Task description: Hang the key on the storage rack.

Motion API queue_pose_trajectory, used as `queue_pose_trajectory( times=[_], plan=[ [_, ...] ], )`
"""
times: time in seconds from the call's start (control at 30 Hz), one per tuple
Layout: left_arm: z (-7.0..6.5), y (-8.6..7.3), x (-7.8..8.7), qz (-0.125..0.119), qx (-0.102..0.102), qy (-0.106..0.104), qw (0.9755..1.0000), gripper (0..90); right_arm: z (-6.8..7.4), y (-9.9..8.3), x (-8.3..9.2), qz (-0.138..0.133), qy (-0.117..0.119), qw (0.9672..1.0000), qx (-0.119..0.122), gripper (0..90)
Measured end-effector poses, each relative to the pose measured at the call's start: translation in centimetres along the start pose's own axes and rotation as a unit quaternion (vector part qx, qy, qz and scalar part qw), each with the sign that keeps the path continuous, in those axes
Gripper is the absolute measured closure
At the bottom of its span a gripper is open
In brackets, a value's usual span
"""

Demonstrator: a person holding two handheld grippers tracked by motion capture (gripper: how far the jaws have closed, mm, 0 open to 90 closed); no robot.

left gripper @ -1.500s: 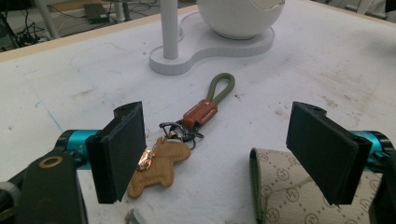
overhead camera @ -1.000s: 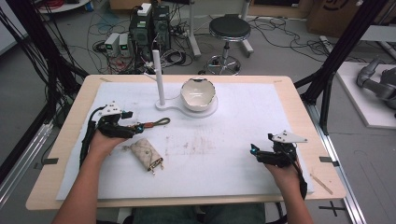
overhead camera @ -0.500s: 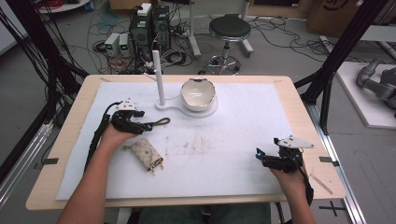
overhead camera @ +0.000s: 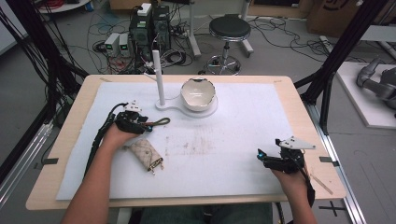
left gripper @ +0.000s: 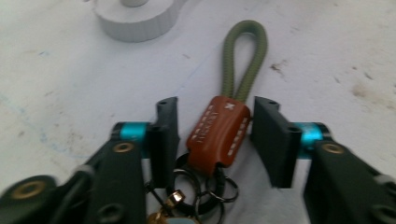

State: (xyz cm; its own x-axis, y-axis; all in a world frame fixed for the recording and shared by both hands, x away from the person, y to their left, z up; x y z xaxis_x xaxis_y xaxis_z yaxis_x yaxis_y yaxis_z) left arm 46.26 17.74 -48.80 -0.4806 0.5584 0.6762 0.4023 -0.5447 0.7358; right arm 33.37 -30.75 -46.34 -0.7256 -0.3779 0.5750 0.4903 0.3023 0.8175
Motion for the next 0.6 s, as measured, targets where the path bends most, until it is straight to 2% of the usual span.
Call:
queue_pose_trajectory(
  times=[0.1,0.3,0.4,0.47,0.57,0.6],
  plan=[
    [-0.3,0.1,0.0,0.001,-0.006,-0.005,1.0,67.2,0.0,0.0,0.0,-0.001,0.0,1.0,0.0,18.0],
    [-0.6,0.3,0.1,0.003,-0.026,0.001,0.9997,69.8,0.0,0.1,0.1,-0.001,0.0,1.0,-0.001,18.0],
    [-0.6,0.4,0.2,-0.003,-0.025,0.005,0.9997,70.7,0.0,0.1,0.0,-0.002,0.001,1.0,0.002,18.0],
    [-0.6,1.0,0.8,-0.027,-0.022,0.009,0.9994,70.9,0.1,0.2,-0.1,-0.001,0.003,1.0,0.002,18.0],
    [-0.6,1.4,1.6,-0.04,-0.027,0.018,0.9987,71.0,0.2,0.2,-0.2,0.0,0.005,1.0,0.003,18.0],
    [-0.7,1.9,2.3,-0.058,-0.023,0.022,0.9978,71.0,0.3,0.3,-0.4,-0.001,0.007,1.0,0.004,18.0]
  ],
)
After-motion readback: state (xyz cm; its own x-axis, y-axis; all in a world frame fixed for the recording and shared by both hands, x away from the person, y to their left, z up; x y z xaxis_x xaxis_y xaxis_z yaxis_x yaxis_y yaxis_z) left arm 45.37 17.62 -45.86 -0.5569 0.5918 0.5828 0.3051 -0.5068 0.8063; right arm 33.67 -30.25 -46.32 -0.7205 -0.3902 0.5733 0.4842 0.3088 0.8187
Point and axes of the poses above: each handheld gripper's, and its own axes: x roughly backward along the jaws, y roughly out of its top, z roughly to its left, the point moved 6 cm from there along -x, roughly forward along the jaws, and after that the axes turned 2 degrees about y, right-handed, at the moved point
